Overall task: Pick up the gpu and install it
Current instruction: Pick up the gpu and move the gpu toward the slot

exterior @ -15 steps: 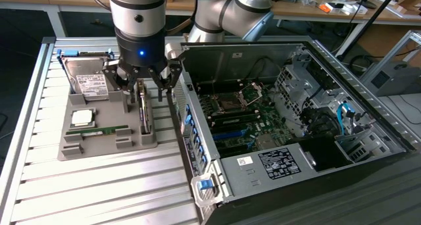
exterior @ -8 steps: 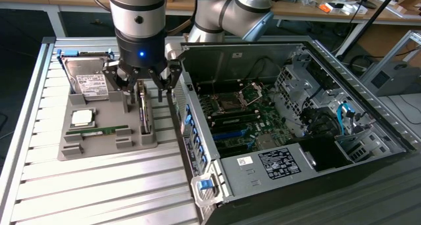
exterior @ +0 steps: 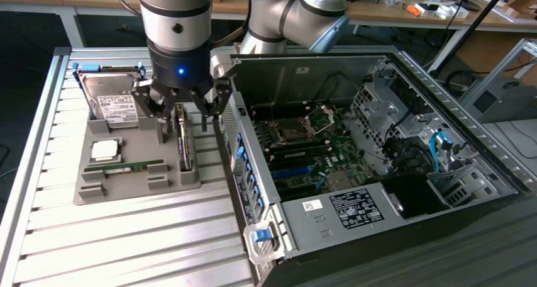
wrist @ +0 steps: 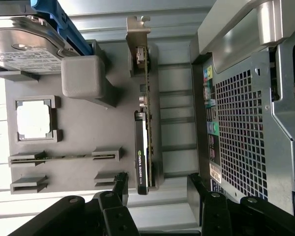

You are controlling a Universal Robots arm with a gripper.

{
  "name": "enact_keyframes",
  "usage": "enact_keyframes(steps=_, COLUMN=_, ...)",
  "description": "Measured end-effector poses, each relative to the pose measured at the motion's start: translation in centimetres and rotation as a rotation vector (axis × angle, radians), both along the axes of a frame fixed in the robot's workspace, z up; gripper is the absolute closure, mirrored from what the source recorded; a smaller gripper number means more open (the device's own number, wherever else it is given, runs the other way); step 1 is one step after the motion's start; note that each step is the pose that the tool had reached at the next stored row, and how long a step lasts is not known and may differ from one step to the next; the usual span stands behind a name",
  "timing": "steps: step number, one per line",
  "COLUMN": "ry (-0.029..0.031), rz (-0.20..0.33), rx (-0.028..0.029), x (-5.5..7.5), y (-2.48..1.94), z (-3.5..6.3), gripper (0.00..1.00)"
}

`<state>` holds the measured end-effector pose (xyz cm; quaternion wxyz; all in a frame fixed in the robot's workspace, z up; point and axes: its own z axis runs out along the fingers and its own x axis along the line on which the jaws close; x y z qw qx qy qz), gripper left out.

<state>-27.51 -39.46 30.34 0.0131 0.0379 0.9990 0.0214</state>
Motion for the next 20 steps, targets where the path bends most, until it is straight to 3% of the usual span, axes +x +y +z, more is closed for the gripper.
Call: enact_keyframes(steps=20, ry=0.0, rz=0.0, rx=0.0, x=-0.01, y=0.0, z=-0.88, gripper=0.4)
